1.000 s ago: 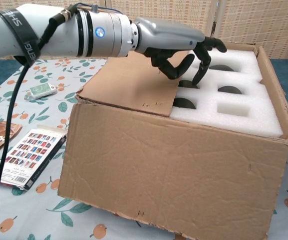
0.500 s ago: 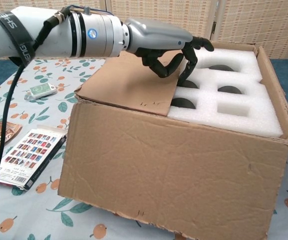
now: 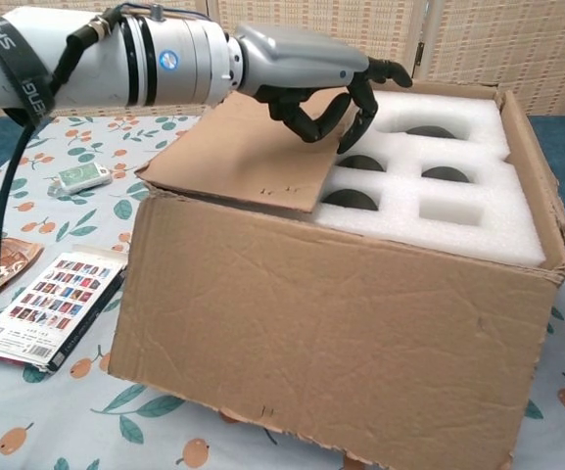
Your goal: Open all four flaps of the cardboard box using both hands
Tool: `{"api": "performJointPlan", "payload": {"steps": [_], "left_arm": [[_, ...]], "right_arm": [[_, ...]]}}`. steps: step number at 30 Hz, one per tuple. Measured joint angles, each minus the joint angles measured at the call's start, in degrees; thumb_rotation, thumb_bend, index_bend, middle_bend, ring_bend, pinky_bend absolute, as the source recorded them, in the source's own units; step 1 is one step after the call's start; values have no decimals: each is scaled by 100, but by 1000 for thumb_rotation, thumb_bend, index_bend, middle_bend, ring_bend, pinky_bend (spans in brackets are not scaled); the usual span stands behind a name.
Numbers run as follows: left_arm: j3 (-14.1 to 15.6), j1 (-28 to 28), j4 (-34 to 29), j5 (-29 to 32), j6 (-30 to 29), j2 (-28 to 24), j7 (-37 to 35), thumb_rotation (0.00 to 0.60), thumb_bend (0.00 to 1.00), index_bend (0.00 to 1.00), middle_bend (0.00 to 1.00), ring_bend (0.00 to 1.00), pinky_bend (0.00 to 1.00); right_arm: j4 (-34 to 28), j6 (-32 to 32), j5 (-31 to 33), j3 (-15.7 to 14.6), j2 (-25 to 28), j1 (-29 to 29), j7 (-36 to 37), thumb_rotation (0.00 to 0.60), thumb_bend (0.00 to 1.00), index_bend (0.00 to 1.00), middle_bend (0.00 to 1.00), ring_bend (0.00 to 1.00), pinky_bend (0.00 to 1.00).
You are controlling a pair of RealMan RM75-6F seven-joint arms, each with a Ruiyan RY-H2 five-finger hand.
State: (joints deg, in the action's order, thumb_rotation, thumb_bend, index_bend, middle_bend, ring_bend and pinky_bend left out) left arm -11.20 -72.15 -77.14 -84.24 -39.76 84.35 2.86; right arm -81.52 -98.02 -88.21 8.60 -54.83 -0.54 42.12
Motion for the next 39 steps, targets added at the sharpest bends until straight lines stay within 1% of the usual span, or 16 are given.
{"api": "performJointPlan", "payload": {"steps": [7,13,22,29,33,36,39], "left_arm": [[-74,64,-392,252,-104,-187,581,600,1000,607,23,0,0],[-150,129,-810,561,-285,-352,1425,600,1000,619,23,0,0],[-230,299,-1289,1187,-803,-516,2753,600,1000,626,40,0,0],[-285,446,-1557,1638,-1523,-505,3861,600,1000,632,53,0,0],[-328,524,-1725,1807,-1769,-559,4156,600,1000,606,53,0,0],[-368,577,-1820,1889,-1904,-616,4244,600,1000,553,53,0,0],[-393,624,-1860,1955,-1992,-667,4289,600,1000,521,53,0,0]], "right_arm": [[-49,9,-58,-29,-3,-3,-59,426,108,476,0,0,0],[-86,-12,-139,-62,0,-5,-98,427,108,476,0,0,0],[-133,-60,-209,-93,-4,7,-153,426,107,476,0,0,0],[-142,4,-229,-116,1,-26,-156,426,108,476,0,0,0],[-151,60,-249,-135,0,-58,-170,427,108,476,0,0,0],[-161,77,-260,-146,1,-71,-188,426,107,475,0,0,0],[-174,65,-267,-152,-1,-70,-204,425,108,476,0,0,0]]}}
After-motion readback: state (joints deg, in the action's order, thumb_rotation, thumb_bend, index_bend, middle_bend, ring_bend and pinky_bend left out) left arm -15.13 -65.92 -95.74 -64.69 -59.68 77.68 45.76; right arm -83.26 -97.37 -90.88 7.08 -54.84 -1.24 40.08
